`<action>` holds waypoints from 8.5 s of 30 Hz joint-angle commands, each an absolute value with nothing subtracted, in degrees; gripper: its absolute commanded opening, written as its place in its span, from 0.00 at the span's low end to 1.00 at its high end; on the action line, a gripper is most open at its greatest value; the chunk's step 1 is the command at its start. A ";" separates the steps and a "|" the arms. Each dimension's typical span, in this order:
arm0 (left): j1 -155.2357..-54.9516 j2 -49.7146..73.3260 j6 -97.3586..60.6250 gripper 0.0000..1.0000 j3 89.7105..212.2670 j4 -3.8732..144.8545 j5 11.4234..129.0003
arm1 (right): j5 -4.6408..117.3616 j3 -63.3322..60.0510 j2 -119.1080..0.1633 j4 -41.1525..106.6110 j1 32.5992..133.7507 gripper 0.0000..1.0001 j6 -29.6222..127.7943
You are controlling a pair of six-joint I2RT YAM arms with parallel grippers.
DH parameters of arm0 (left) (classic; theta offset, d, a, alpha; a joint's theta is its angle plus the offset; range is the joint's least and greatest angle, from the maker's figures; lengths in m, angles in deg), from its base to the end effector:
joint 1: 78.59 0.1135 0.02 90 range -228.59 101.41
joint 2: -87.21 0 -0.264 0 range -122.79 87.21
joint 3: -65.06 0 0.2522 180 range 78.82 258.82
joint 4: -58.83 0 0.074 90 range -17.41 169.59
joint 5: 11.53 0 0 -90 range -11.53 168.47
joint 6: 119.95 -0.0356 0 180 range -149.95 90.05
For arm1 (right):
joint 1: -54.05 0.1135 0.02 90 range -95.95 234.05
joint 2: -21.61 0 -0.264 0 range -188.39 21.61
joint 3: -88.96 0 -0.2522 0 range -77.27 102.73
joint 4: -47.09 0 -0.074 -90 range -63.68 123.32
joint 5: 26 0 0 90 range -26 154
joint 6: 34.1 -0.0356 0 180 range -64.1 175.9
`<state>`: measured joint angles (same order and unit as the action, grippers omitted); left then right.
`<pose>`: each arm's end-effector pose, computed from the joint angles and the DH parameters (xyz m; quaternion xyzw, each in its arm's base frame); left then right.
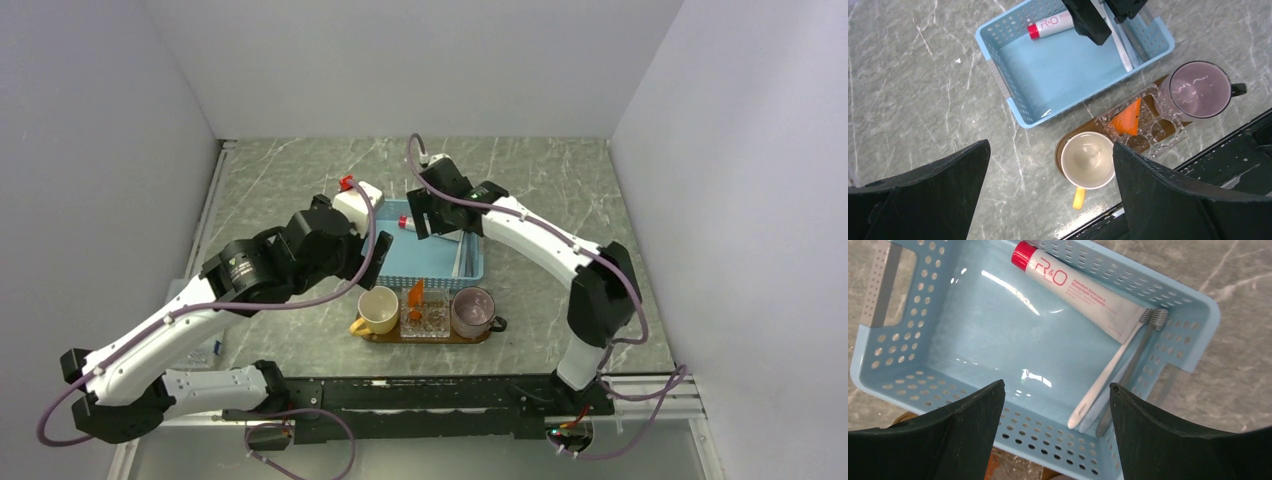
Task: Prepare toiletry sets of a toothbrush and toothpaste on the tray
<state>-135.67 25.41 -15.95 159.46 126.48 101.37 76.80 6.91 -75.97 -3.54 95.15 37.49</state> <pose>0.1177 -0.1563 0.4207 0.2341 0.8425 -0.1195 0.4703 0.2889 0.2416 0.2932 -0.1467 0.9238 0.0766 0.3453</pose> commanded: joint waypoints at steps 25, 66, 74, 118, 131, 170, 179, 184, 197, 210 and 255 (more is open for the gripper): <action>-131.40 34.70 -22.38 0.99 141.78 113.23 98.56 | 67.41 10.55 -95.66 13.24 89.95 0.79 52.31; -127.55 36.19 -22.30 0.99 139.11 111.35 93.36 | 74.02 -0.59 -90.40 14.32 94.50 0.76 53.00; -127.16 35.97 -22.39 0.99 139.05 111.31 93.13 | 73.16 -1.04 -91.65 13.78 94.52 0.61 52.56; -126.32 35.62 -21.50 0.99 138.80 111.26 93.28 | 69.84 8.10 -93.23 13.82 94.87 0.67 52.86; -126.33 35.78 -21.86 0.99 138.54 111.27 93.63 | 68.25 10.80 -98.29 14.52 93.87 0.64 53.09; -125.87 36.19 -21.70 0.99 138.37 110.76 92.59 | 67.99 5.18 -91.72 13.15 92.43 0.00 54.15; -125.84 36.49 -21.48 0.99 138.50 110.25 91.96 | 70.66 2.18 -81.67 12.54 93.72 0.00 54.65; -125.88 36.33 -20.46 0.99 139.37 109.88 91.82 | 72.98 1.75 -76.21 11.04 95.36 0.00 55.36; -125.85 38.10 -18.55 0.99 143.84 109.98 82.96 | 71.29 1.58 -59.10 1.71 100.91 0.00 58.45; -118.15 40.29 -3.55 0.99 143.64 100.38 54.43 | 65.72 -4.40 -43.49 -4.14 107.84 0.00 58.08; -102.76 34.79 9.10 0.54 134.49 91.75 23.10 | 63.83 3.93 -43.82 -4.81 118.47 0.00 57.45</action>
